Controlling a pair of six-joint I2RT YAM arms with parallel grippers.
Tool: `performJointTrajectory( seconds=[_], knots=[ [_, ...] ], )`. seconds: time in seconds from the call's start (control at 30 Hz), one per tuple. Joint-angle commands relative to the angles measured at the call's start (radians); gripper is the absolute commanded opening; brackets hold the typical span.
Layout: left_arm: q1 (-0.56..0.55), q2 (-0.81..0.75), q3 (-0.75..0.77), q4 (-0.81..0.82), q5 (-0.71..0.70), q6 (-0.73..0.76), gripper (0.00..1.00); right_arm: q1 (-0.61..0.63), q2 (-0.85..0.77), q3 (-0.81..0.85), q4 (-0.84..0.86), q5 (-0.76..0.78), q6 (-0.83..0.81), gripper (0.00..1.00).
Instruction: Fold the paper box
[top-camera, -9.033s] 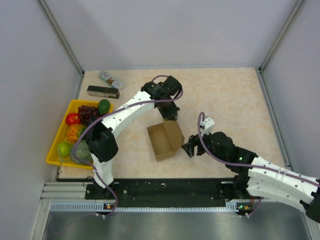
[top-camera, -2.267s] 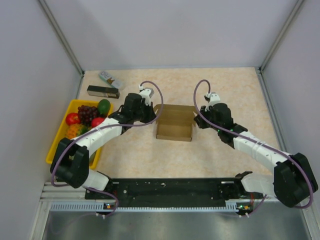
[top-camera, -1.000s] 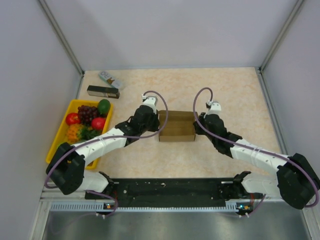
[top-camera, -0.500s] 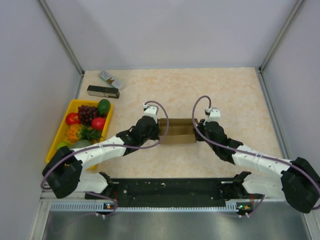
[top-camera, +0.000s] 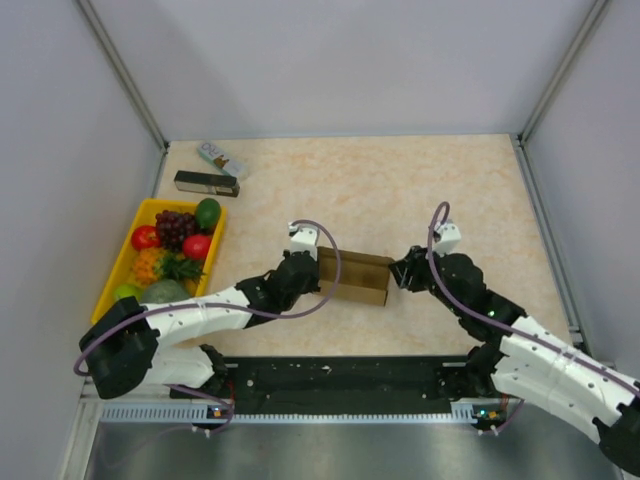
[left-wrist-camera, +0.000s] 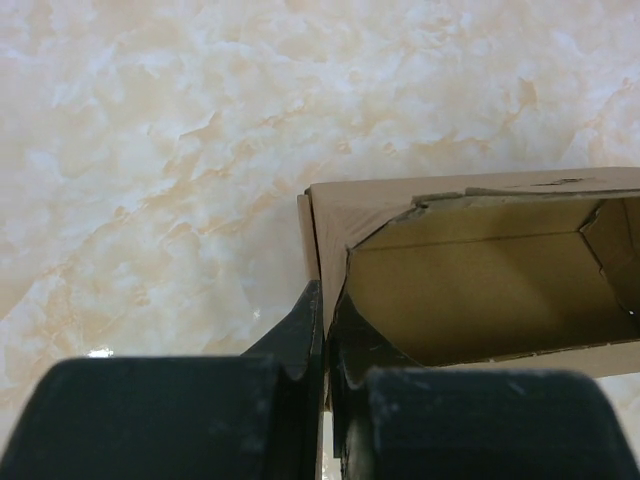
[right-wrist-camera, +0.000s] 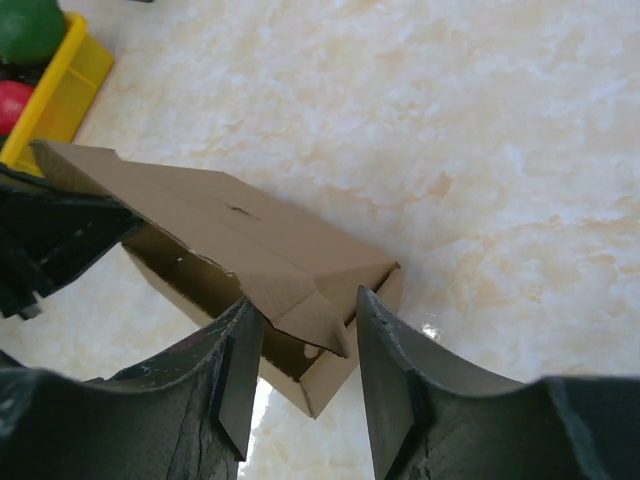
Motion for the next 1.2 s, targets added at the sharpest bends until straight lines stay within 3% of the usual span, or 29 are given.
performJointTrajectory(
  seconds=[0.0, 0.13, 0.33, 0.53, 0.57, 0.7, 0.97, 1.1, 1.13, 1.17],
  knots=[
    [-0.040, -0.013, -0.038, -0.016, -0.081, 0.003, 0.00, 0.008, -0.129, 0.025, -0.134, -0.074, 0.026, 0.43],
    [-0.070, -0.005, -0.039, -0.024, -0.128, -0.001, 0.00, 0.008, -0.180, 0.107, -0.224, -0.087, 0.104, 0.50],
    [-0.100, 0.003, -0.047, -0.021, -0.177, -0.011, 0.00, 0.009, 0.108, 0.342, -0.166, -0.305, 0.268, 0.58],
    [-0.123, 0.001, -0.067, -0.008, -0.231, -0.015, 0.00, 0.006, 0.220, 0.424, -0.076, -0.265, 0.347, 0.56],
    [-0.123, -0.002, -0.071, -0.005, -0.239, -0.017, 0.00, 0.006, 0.243, 0.419, -0.051, -0.309, 0.365, 0.55],
    [-0.136, -0.005, -0.093, 0.035, -0.262, -0.028, 0.00, 0.006, 0.361, 0.278, 0.313, -0.401, 0.518, 0.47],
    [-0.174, -0.002, -0.117, 0.059, -0.312, -0.032, 0.03, 0.009, 0.444, 0.115, 0.541, -0.411, 0.640, 0.40],
    [-0.189, -0.025, -0.137, 0.029, -0.312, -0.061, 0.15, 0.011, 0.469, 0.042, 0.656, -0.414, 0.675, 0.39],
    [-0.195, -0.033, -0.142, 0.021, -0.309, -0.067, 0.26, 0.012, 0.475, 0.017, 0.679, -0.417, 0.683, 0.38],
    [-0.198, -0.048, -0.146, 0.013, -0.300, -0.074, 0.30, 0.024, 0.496, 0.006, 0.723, -0.414, 0.686, 0.38]
  ],
)
